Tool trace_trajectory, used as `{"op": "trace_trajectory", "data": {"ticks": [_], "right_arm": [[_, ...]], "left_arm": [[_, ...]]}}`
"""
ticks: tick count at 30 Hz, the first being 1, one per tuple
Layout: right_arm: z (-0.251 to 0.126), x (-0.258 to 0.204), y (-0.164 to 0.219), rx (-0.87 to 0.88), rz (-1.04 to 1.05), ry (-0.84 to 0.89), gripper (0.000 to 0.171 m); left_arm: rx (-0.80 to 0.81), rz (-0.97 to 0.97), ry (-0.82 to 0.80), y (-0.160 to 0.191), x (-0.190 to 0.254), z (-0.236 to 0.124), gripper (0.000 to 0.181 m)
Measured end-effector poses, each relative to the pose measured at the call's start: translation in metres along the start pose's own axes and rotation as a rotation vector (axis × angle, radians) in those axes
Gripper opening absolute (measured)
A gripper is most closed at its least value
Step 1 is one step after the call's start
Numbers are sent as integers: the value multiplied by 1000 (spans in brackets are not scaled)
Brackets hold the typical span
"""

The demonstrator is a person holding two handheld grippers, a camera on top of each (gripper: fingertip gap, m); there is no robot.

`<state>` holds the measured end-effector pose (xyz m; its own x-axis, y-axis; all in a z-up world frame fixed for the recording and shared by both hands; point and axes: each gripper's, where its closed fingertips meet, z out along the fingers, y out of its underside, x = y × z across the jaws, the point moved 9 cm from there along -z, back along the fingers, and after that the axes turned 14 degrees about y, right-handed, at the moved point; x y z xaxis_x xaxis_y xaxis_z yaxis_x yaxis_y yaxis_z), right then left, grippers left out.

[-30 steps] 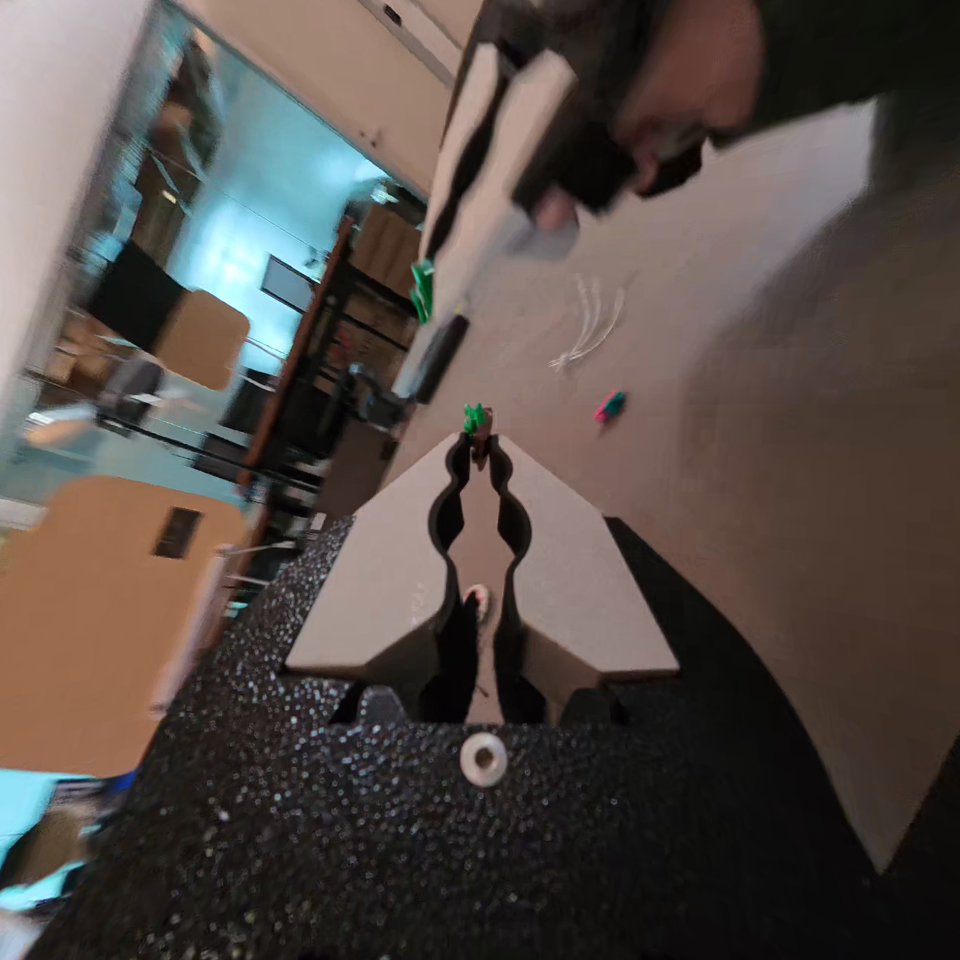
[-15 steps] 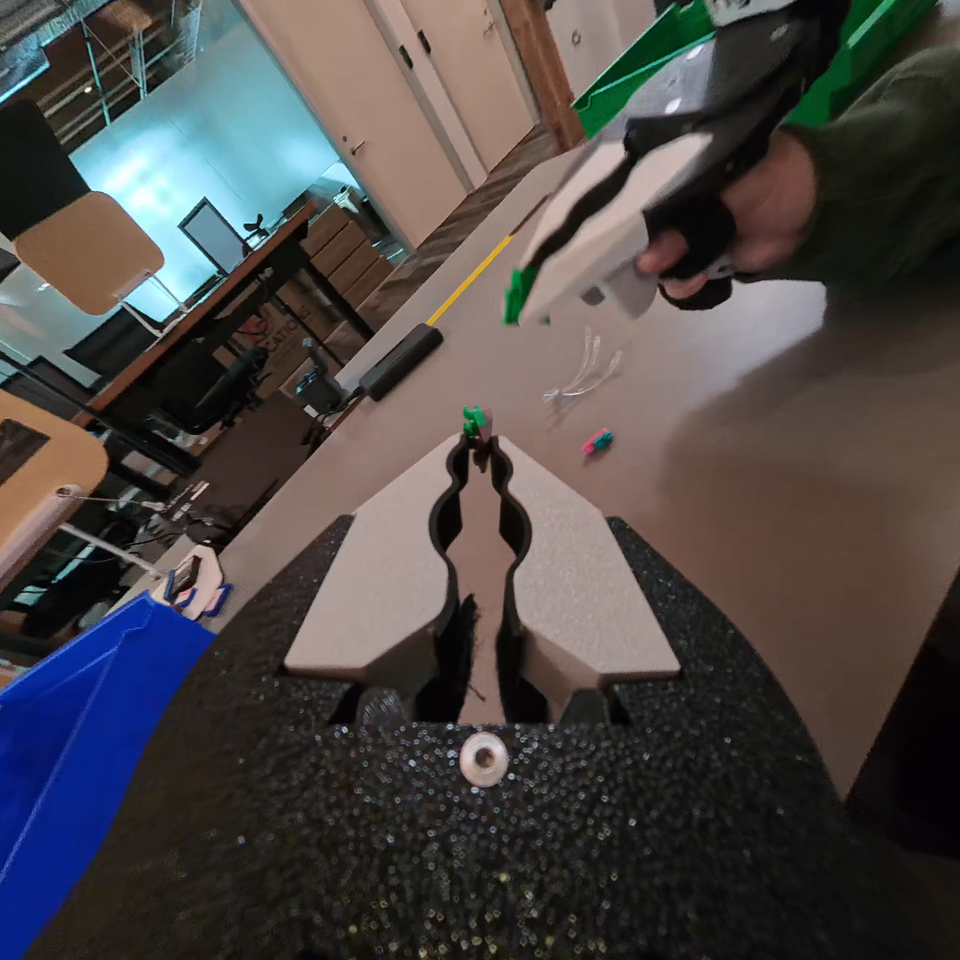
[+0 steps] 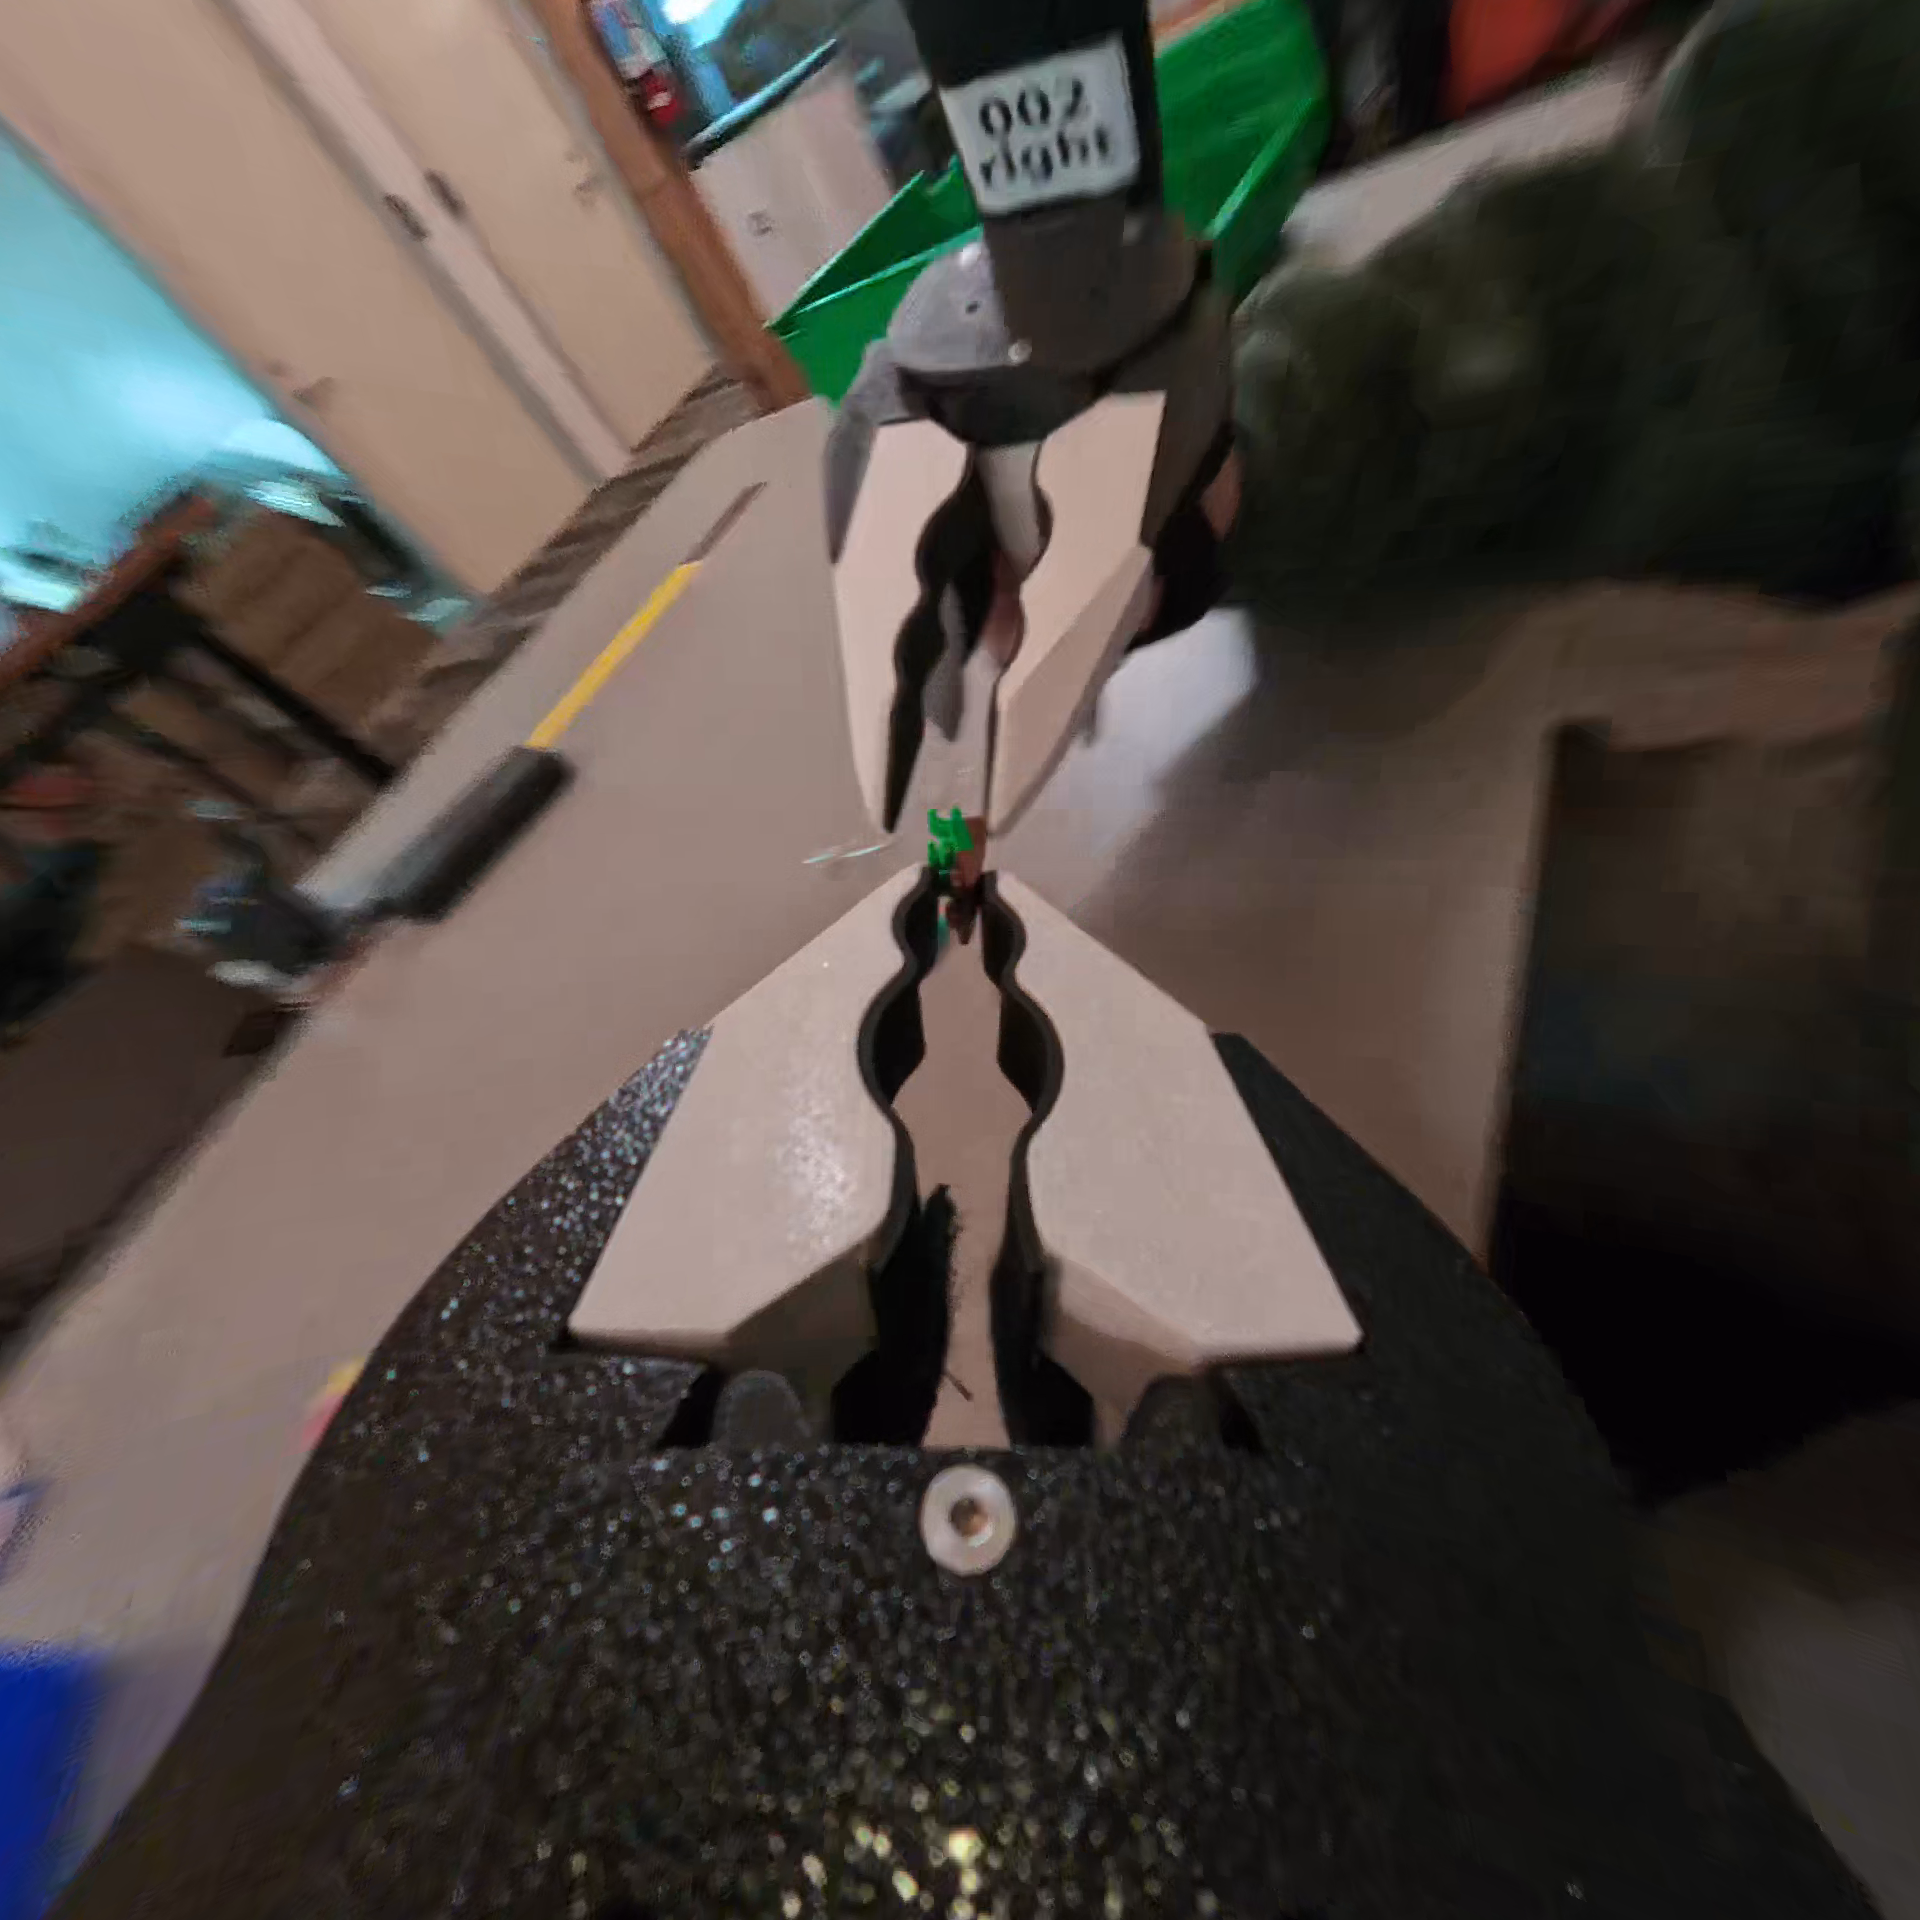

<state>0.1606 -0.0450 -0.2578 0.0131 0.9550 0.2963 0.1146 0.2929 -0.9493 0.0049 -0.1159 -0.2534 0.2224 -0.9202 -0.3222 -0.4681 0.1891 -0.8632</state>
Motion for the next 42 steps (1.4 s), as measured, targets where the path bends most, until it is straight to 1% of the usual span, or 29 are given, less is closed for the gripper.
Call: {"op": "trace_trajectory", "data": {"ticks": [1, 3, 4, 6, 7, 10, 16, 18, 23, 26, 28, 31, 33, 35, 39, 41, 42], "right_arm": [[-1, -5, -4, 38, -15, -31, 12], [-4, -8, -8, 97, 37, -92, 8], [-5, -7, -10, 124, 75, -109, 10], [-8, -4, -12, 153, 139, -138, 9], [-8, -3, -13, 157, 163, -151, 9], [-6, -3, -11, 135, 201, -182, 9], [-6, -8, -11, 133, 187, -200, 5], [-5, -8, -10, 121, 176, -188, 4], [-4, -4, -7, 89, 149, -114, 3], [-4, -7, -8, 93, 91, -79, 3], [-3, -9, -8, 87, 71, -83, 3], [-2, -10, -6, 72, 114, -140, 3], [-2, -12, -7, 63, 94, -151, 2], [-3, -14, -9, 74, 32, -120, 2], [-6, -15, -12, 106, -106, -20, 2], [-8, -15, -13, 120, -173, 34, 2], [-9, -15, -13, 127, -223, 72, 2]], "left_arm": [[75, -111, 94, -3, 0, 1, 5], [209, -349, 255, -5, -6, 0, 6], [280, -439, 320, -5, -9, -2, 6], [374, -555, 381, -2, -13, -4, 5], [386, -575, 400, 0, -13, -4, 5], [397, -580, 439, 2, -11, 0, 5], [414, -590, 483, 1, -8, 2, 5], [400, -576, 464, 1, -8, 2, 6], [342, -523, 329, 2, -10, 1, 6], [317, -507, 314, 1, -10, 0, 5], [262, -381, 260, -1, -7, -1, 5], [126, -114, 172, -7, 3, -2, 5], [74, -17, 149, -9, 7, -2, 5], [105, -51, 151, -7, 7, -2, 5], [212, -229, 181, -4, -1, -2, 7], [257, -292, 193, -4, -4, -3, 12], [292, -340, 212, -4, -5, -3, 18]]}}
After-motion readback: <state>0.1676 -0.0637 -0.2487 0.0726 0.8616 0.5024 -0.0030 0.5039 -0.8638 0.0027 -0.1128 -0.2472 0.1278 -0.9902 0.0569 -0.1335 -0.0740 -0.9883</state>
